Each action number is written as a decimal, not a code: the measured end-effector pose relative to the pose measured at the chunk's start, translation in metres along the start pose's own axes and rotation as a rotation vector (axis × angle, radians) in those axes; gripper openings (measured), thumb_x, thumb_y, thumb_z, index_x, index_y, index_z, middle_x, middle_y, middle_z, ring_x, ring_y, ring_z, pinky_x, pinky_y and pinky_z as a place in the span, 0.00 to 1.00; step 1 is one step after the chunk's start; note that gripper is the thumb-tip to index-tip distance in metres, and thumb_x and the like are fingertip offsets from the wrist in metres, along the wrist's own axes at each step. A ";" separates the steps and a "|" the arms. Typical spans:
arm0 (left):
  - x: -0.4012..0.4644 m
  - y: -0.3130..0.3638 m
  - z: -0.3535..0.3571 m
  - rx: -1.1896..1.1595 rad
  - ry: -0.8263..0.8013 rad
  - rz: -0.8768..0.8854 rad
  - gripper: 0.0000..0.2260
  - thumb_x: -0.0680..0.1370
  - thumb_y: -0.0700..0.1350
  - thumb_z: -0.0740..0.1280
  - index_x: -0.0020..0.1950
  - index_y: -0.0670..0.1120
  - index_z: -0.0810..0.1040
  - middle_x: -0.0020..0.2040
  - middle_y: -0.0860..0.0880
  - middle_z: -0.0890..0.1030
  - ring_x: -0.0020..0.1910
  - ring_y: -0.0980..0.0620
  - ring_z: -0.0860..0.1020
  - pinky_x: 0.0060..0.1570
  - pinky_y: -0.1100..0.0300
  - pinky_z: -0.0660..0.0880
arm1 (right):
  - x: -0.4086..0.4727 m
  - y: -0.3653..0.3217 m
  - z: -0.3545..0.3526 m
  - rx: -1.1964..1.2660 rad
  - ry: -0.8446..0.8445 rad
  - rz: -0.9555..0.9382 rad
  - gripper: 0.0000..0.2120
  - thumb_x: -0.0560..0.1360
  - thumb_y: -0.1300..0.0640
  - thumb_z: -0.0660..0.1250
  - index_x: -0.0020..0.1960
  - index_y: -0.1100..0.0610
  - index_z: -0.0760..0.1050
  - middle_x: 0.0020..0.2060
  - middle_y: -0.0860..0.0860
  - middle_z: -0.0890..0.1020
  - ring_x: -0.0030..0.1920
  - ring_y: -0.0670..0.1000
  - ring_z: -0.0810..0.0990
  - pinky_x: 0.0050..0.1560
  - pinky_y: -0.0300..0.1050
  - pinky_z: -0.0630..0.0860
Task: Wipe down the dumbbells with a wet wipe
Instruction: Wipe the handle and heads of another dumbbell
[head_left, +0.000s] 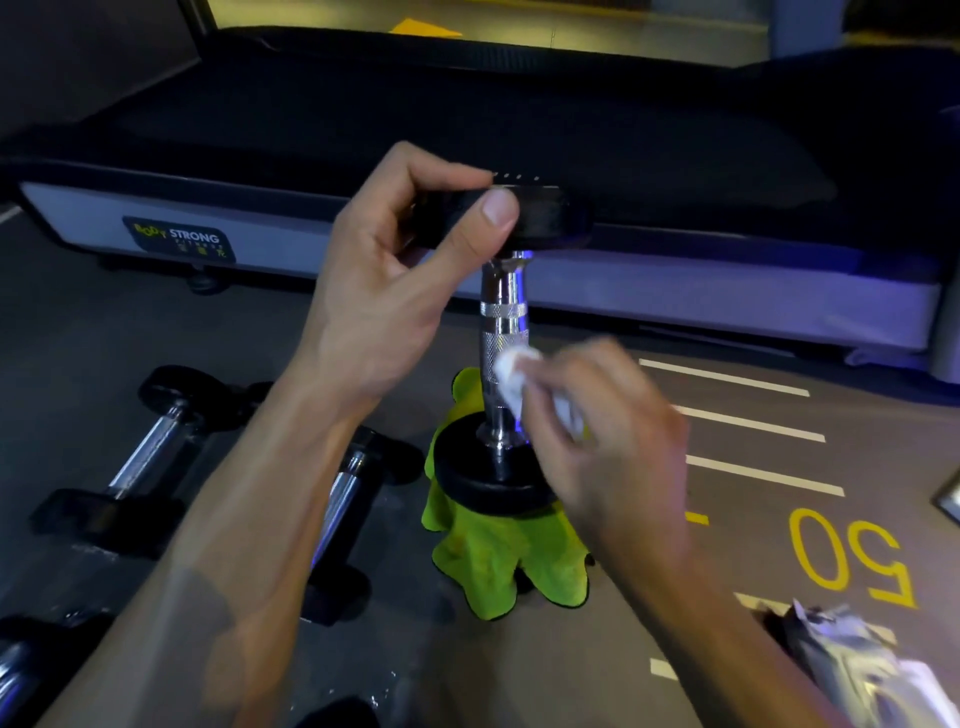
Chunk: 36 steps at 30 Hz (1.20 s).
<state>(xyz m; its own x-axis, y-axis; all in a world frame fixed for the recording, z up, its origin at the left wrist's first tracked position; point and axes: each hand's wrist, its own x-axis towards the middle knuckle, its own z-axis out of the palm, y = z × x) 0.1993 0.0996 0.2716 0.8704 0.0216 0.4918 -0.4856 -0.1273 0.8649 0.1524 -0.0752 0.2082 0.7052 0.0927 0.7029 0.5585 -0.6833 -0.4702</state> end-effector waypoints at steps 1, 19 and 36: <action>0.000 -0.001 -0.002 -0.003 0.006 0.001 0.08 0.81 0.49 0.71 0.56 0.47 0.78 0.52 0.46 0.82 0.51 0.54 0.79 0.56 0.56 0.76 | -0.008 0.001 -0.001 -0.015 -0.023 0.005 0.04 0.77 0.65 0.73 0.47 0.58 0.85 0.41 0.53 0.82 0.41 0.51 0.79 0.43 0.36 0.72; 0.000 0.003 0.002 0.016 -0.005 -0.024 0.09 0.81 0.49 0.71 0.57 0.47 0.79 0.51 0.50 0.82 0.51 0.55 0.80 0.55 0.56 0.77 | 0.025 -0.016 0.012 -0.056 0.036 -0.076 0.13 0.80 0.64 0.70 0.64 0.58 0.82 0.58 0.54 0.81 0.60 0.57 0.75 0.64 0.43 0.71; -0.001 0.002 0.006 -0.016 -0.008 -0.025 0.07 0.82 0.48 0.71 0.57 0.48 0.79 0.50 0.55 0.82 0.51 0.58 0.80 0.54 0.60 0.76 | 0.035 -0.030 0.017 0.488 0.222 0.280 0.07 0.77 0.66 0.73 0.54 0.59 0.86 0.50 0.52 0.83 0.51 0.50 0.83 0.54 0.48 0.81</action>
<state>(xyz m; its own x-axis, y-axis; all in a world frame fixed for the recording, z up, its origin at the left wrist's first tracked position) 0.1981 0.0937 0.2722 0.8828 0.0163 0.4695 -0.4651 -0.1109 0.8783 0.1680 -0.0397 0.2381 0.7758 -0.2321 0.5868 0.5377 -0.2436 -0.8072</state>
